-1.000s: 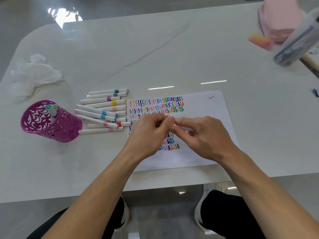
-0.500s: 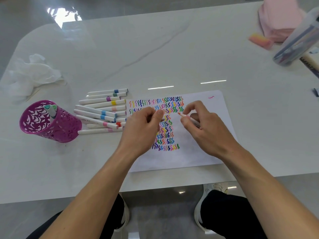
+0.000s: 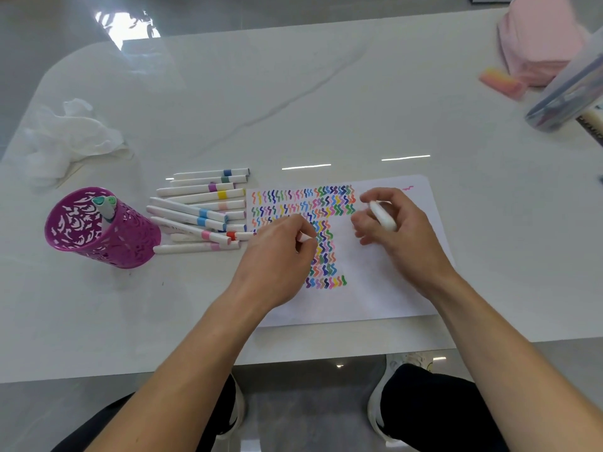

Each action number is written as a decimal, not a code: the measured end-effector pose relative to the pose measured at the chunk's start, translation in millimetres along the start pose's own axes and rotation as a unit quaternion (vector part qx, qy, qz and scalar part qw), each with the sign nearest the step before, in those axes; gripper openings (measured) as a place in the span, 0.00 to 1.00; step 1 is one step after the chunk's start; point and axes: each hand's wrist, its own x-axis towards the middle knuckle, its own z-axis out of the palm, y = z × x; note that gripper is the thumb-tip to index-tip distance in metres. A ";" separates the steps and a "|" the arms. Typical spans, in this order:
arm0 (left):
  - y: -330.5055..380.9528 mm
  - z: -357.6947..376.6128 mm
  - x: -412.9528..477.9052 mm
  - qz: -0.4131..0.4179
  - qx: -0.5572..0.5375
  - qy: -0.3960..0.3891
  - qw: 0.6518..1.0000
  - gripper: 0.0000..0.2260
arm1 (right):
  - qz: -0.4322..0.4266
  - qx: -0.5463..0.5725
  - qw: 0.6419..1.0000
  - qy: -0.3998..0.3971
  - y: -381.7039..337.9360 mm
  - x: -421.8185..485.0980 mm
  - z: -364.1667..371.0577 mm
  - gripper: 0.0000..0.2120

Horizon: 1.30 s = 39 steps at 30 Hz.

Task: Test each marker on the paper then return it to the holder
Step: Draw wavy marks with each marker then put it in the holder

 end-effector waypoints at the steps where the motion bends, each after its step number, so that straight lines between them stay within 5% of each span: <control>1: -0.5 0.0 0.3 0.000 0.003 -0.003 1.000 0.04 | -0.001 -0.007 1.000 0.016 1.4 0.6 -0.1 0.06; 5: -2.4 1.1 1.1 0.000 0.024 -0.019 1.000 0.05 | -0.005 -0.004 0.999 0.051 4.6 4.3 -1.3 0.12; 15: -2.3 3.1 -0.7 -0.002 0.039 -0.036 0.999 0.07 | -0.013 0.017 0.995 0.100 17.6 10.8 -0.9 0.06; 39: -0.7 5.0 -1.5 -0.003 0.042 -0.034 0.999 0.07 | 0.002 -0.050 0.993 0.110 20.0 12.7 2.0 0.05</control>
